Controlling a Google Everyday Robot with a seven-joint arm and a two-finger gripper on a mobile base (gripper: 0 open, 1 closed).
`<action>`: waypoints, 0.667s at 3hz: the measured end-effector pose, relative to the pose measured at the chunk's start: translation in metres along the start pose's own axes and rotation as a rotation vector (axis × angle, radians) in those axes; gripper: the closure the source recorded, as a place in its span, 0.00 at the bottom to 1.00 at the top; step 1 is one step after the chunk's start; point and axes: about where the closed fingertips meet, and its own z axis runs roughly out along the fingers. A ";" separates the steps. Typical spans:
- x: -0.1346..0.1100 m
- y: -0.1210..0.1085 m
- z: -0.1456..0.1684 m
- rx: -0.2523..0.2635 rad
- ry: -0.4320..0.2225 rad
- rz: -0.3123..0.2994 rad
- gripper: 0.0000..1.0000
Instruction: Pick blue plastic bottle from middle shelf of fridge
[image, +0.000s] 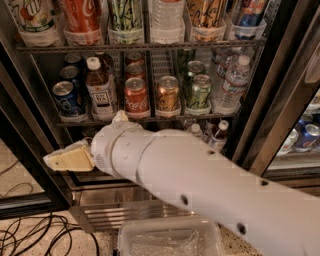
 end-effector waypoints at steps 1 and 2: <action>0.012 0.017 0.003 0.093 -0.008 0.039 0.00; 0.008 0.007 0.001 0.145 -0.033 0.035 0.00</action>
Offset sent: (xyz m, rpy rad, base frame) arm -0.0123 0.0095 -0.0109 0.0064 0.0006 -0.0868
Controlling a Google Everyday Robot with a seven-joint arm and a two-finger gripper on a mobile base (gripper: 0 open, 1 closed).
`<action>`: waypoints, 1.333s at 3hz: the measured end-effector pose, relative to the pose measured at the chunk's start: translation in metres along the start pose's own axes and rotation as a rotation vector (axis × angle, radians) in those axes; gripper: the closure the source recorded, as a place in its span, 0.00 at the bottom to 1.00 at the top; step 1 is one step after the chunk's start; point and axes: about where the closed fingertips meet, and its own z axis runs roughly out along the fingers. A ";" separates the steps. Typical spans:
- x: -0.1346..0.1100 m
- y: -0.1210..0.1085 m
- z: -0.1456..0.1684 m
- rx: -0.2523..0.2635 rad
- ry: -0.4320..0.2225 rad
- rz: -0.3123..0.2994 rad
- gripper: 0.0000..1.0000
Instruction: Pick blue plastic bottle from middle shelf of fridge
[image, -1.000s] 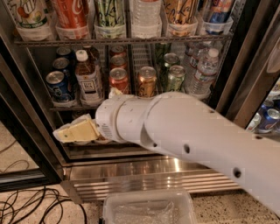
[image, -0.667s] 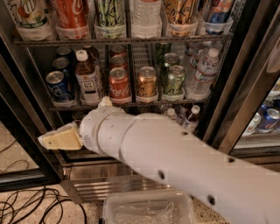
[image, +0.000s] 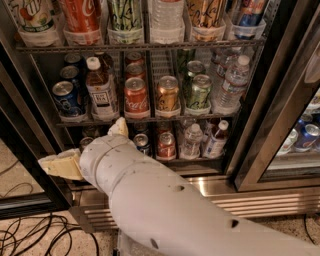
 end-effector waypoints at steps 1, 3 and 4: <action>-0.001 0.001 0.000 0.002 -0.002 -0.003 0.00; -0.001 0.007 0.015 0.092 -0.095 0.005 0.00; 0.004 0.008 0.033 0.132 -0.141 0.005 0.00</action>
Offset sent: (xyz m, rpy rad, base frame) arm 0.0106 0.0041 -0.0143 0.0712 -0.1369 -0.1899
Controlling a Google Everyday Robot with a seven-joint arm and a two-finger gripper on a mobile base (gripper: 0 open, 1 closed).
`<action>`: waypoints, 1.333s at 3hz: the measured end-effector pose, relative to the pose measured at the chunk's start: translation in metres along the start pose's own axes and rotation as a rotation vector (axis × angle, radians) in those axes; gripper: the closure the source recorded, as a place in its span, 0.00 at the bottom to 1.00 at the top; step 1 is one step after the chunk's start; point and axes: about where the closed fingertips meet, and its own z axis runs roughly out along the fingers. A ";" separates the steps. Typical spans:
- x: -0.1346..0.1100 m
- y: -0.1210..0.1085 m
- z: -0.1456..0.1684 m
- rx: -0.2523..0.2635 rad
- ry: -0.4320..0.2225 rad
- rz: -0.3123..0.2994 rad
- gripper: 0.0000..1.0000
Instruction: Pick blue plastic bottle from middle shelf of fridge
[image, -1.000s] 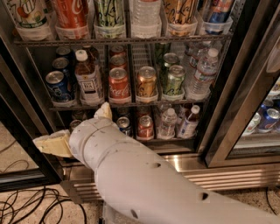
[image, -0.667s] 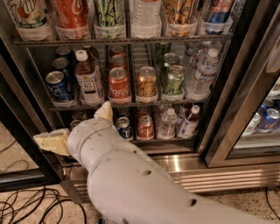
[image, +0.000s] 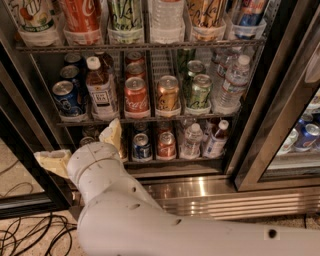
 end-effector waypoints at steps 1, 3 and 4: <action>0.011 0.005 0.015 0.052 -0.015 -0.046 0.00; 0.006 -0.011 0.031 0.168 -0.098 -0.062 0.00; 0.006 -0.011 0.031 0.168 -0.098 -0.062 0.00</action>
Offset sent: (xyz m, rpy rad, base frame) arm 0.0634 -0.0126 -0.0074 -0.0024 -0.2732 -0.3120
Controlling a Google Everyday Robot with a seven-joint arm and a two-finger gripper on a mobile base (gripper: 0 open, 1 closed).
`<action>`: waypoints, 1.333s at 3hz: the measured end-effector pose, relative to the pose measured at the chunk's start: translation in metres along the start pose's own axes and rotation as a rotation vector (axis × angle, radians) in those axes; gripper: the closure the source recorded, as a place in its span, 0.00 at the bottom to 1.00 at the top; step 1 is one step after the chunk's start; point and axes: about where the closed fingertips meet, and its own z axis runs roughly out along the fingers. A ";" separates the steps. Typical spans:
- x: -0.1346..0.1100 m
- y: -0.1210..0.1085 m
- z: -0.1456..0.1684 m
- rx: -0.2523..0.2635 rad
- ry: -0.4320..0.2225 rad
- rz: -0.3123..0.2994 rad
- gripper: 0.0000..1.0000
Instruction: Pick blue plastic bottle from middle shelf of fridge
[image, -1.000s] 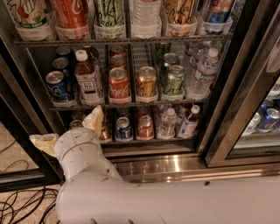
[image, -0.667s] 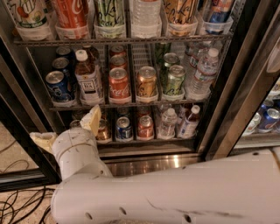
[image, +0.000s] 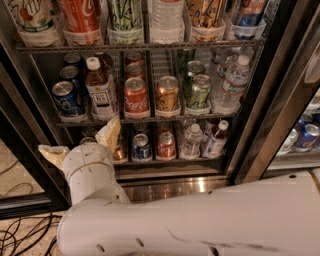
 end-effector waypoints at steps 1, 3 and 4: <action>-0.002 -0.002 0.001 0.014 -0.017 0.003 0.00; -0.007 -0.014 0.006 0.086 -0.089 0.008 0.00; -0.009 -0.013 0.009 0.090 -0.104 0.004 0.00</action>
Offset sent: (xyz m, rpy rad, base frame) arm 0.0245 -0.0150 0.0013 0.0727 -0.1468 -0.1317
